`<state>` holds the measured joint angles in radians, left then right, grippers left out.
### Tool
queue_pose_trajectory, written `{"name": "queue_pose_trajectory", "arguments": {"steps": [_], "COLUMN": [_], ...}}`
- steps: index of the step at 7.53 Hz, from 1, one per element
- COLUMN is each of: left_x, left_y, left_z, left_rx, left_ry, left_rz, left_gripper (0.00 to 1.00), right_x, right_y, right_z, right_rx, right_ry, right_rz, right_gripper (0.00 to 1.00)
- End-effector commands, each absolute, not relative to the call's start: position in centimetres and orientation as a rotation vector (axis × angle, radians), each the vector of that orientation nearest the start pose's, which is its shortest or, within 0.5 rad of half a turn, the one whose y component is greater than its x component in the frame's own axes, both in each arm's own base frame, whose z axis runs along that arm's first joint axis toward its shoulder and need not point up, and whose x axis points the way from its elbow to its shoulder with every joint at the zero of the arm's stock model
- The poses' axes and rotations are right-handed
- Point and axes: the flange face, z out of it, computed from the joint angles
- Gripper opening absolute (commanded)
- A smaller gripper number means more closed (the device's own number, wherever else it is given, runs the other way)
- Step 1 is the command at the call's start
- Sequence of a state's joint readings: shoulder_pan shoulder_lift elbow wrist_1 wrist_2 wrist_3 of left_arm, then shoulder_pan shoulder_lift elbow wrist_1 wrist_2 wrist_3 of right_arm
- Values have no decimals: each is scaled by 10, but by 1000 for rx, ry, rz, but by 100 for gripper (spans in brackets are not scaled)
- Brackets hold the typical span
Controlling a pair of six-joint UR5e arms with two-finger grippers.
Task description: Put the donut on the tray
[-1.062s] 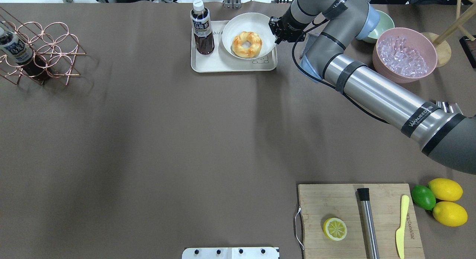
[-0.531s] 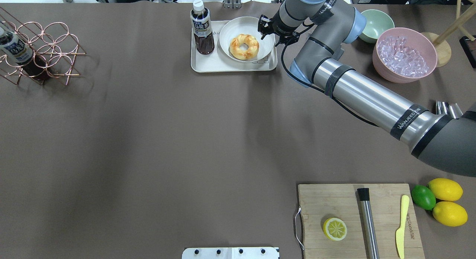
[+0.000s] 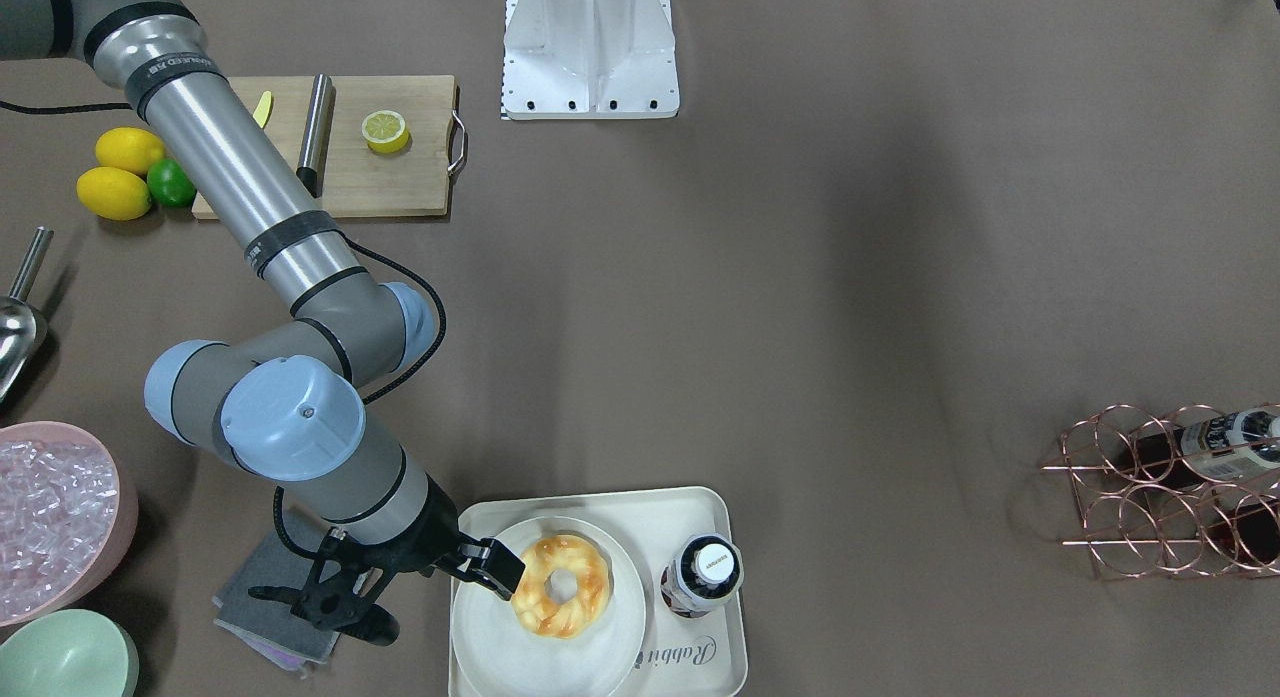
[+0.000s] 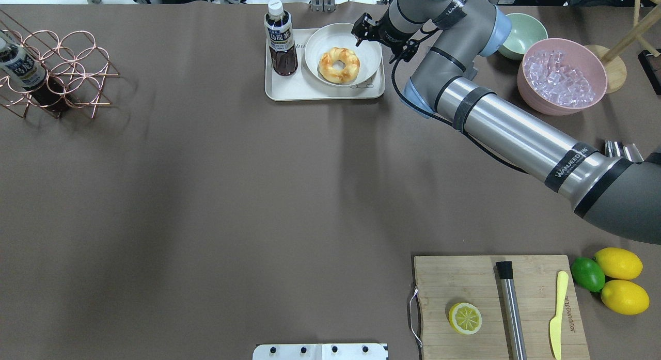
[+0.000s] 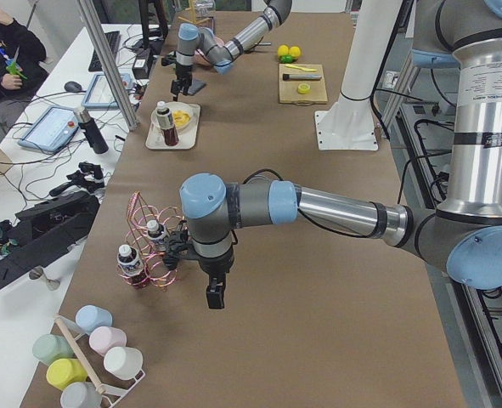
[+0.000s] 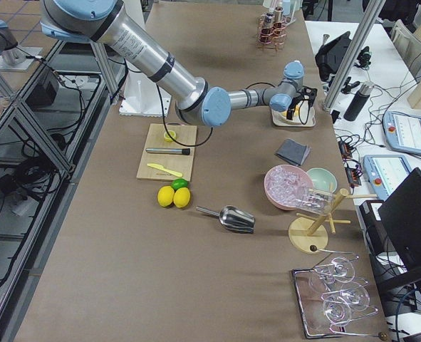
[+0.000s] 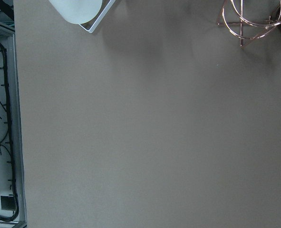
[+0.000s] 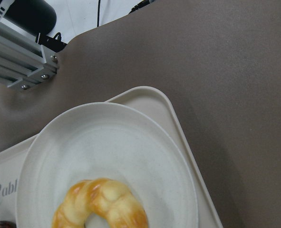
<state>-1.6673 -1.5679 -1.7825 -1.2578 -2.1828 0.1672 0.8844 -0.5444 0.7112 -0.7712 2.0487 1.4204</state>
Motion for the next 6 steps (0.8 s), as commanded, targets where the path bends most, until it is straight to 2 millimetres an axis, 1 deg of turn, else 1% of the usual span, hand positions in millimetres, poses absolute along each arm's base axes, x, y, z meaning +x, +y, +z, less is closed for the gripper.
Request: {"name": "queue_pose_trajectory", "arguments": {"steps": [1,2,3,4,5,6], "left_x": [-123,-123,-124,-129,-129,-129], "left_y": [-463,-463,-461,-460,-459,-459], "left_z": [597,596,596,596,596,597], "left_rx": [-19,-15,-16,-11,-13,-14], "left_ry": [620,619,619,619,618,618], "left_rz": [33,33,31,23,22,22], "left_gripper": [98,98,98,98,98,98], "right_x": [-451,-433,-417,-406,-382,-359], "right_y": [-717,-693,-673,-663,-670,-665], "right_z": [272,258,255,266,289,318], "right_rx": [41,30,28,15,41,101], "right_ry": [-1111,-1112,-1104,-1103,-1083,-1043], "right_rz": [424,418,414,409,392,300], "right_gripper": [100,100,100,100,100,100]}}
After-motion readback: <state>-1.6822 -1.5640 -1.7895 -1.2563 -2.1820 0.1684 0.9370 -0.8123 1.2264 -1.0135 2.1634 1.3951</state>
